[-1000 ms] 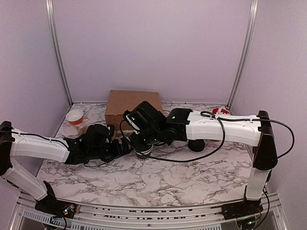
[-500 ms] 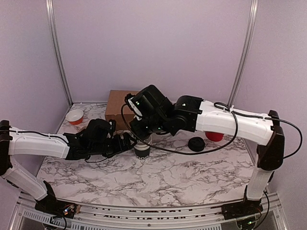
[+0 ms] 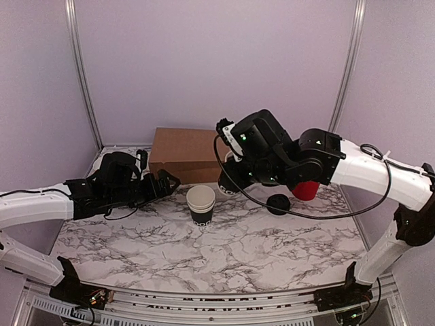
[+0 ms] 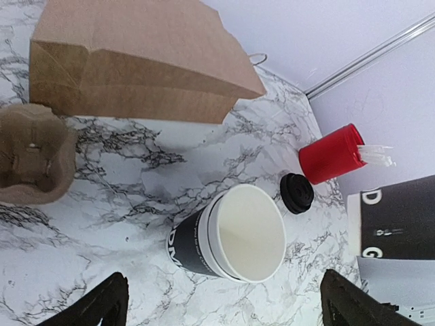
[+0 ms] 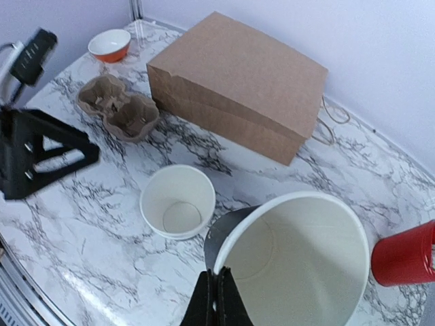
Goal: Pack the takeout coffee
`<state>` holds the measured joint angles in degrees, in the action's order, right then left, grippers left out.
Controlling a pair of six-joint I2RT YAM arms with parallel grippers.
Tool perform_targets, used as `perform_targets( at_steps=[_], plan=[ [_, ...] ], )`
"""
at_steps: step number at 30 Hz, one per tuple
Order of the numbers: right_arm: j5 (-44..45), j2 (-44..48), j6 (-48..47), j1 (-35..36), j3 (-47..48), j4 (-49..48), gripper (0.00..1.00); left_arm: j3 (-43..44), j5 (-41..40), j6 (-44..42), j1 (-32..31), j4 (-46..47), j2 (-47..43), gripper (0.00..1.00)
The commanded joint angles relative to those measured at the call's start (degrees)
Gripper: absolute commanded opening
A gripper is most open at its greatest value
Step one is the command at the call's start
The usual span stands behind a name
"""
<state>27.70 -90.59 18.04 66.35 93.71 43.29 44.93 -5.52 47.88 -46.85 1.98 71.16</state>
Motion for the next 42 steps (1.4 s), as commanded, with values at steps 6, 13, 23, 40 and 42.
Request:
perform_targets(
  at_steps=[6,13,23,40,42],
  plan=[
    [-2.4,6.4,5.8,-1.7,-17.9,-3.2,0.00,1.6,-4.7,-9.3,5.5,-12.6,-12.3,0.99],
    [-2.1,2.5,9.3,1.6,-23.7,-5.8,0.00,5.1,-9.0,-22.2,12.6,-19.1,-15.5,0.99],
    [-6.0,-0.5,11.5,2.4,-26.1,-9.7,0.16,11.3,-10.1,-28.9,16.3,-25.3,-15.2,0.99],
    [-6.2,3.0,10.4,2.5,-17.4,-3.8,0.44,6.0,-19.5,-34.7,16.4,-24.3,-22.3,0.99],
    [-5.9,4.0,9.4,2.2,-16.4,-5.0,0.53,5.5,-20.2,-35.0,16.4,-24.3,-22.7,0.99]
  ],
)
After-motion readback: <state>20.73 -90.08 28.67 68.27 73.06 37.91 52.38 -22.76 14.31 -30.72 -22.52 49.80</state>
